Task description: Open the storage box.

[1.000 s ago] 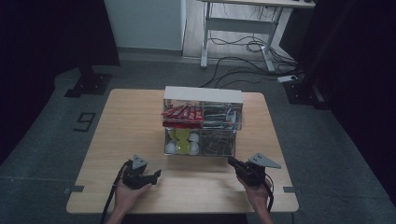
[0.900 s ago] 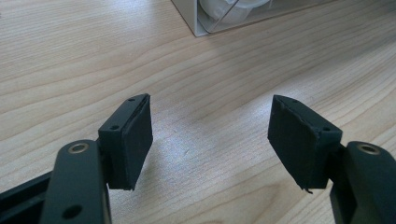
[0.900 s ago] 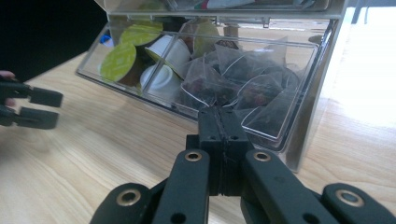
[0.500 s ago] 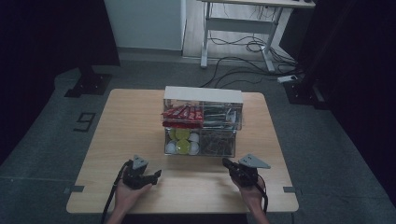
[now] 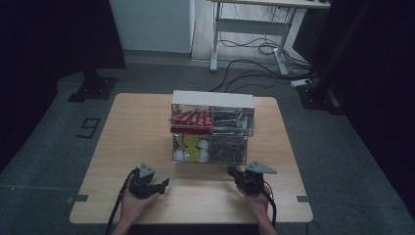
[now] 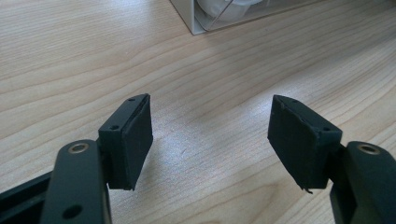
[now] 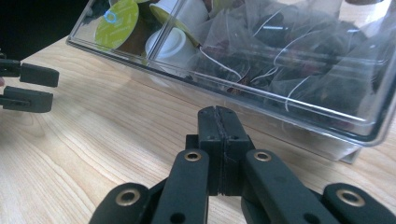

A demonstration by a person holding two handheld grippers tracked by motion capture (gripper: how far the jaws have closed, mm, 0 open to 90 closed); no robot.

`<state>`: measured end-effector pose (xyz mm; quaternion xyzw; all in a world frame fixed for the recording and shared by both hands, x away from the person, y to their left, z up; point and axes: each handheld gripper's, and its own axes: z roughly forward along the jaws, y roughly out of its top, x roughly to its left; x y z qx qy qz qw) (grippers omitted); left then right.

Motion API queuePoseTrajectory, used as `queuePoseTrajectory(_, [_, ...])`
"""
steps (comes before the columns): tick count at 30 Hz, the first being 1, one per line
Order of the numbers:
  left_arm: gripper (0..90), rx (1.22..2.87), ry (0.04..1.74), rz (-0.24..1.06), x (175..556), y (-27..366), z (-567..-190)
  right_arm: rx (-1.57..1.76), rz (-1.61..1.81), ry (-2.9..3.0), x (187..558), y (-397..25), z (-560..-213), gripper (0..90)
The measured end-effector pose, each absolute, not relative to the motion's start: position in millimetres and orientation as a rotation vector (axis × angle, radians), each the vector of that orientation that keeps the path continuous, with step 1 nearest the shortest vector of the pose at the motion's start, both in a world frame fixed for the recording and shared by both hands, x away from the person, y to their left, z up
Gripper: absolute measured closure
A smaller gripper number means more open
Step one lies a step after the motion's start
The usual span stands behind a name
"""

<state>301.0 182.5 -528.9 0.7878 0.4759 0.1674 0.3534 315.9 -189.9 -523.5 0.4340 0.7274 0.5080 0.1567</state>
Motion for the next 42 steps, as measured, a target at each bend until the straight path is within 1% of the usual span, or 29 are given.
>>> queuePoseTrajectory(11, [31.2,2.039,1.235,0.434,301.5,183.2,-529.5,1.300,1.459,2.062,323.5,-190.8,-525.9,88.7])
queuePoseTrajectory(20, [31.2,2.034,1.237,0.437,301.4,183.9,-528.8,1.297,1.455,2.072,320.6,-191.2,-522.2,88.7])
queuePoseTrajectory(42, [31.2,2.032,1.240,0.439,301.5,184.5,-528.6,1.276,1.534,1.995,317.6,-198.4,-502.4,88.7])
